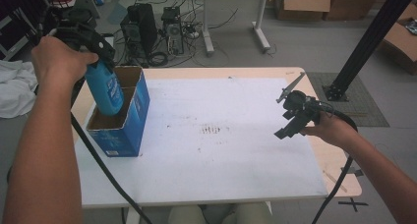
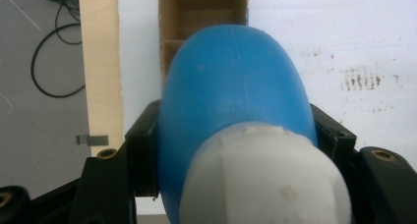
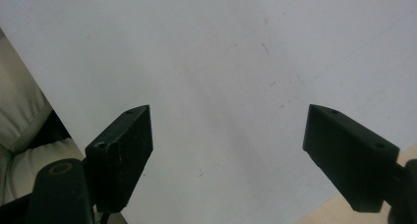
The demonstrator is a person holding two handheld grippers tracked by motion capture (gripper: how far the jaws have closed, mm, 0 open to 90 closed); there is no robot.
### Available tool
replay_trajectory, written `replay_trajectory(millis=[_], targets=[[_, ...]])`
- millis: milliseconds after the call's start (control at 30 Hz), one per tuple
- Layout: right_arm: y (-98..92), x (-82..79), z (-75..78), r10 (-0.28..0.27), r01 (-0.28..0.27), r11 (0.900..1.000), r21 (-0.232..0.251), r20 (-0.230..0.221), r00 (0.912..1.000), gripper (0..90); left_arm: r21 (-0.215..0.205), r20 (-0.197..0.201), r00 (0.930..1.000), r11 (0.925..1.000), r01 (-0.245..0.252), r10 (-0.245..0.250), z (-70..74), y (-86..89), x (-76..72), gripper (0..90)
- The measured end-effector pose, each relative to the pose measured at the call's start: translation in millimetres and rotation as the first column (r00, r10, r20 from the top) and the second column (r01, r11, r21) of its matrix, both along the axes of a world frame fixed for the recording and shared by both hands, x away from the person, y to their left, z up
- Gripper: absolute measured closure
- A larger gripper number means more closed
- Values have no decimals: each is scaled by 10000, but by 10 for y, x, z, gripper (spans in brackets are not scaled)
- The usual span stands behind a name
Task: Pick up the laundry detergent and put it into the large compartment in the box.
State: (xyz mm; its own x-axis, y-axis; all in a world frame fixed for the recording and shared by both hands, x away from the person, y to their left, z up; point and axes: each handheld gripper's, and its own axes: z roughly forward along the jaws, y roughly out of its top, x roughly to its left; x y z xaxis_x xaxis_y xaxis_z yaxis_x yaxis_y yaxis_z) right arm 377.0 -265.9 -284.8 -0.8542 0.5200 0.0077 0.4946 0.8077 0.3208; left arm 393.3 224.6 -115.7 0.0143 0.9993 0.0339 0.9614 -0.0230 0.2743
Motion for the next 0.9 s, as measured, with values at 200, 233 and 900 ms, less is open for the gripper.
replay_trajectory(millis=[200, 233, 900], targets=[[9, 6, -8, 6, -6, 10000, -44, -26, 10000, 190, 22, -109, 9999, 10000, 52, -52, -194, 54, 38, 380], [3, 8, -18, -10, 10, 10000, -50, -35, 10000, 190, 36, -118, 9999, 10000, 61, -60, -242, 70, 44, 380], [29, 34, -72, -114, 111, 9998, -194, -167, 9998, 191, -33, -499, 9980, 9992, 394, -395, -953, 190, 150, 380]])
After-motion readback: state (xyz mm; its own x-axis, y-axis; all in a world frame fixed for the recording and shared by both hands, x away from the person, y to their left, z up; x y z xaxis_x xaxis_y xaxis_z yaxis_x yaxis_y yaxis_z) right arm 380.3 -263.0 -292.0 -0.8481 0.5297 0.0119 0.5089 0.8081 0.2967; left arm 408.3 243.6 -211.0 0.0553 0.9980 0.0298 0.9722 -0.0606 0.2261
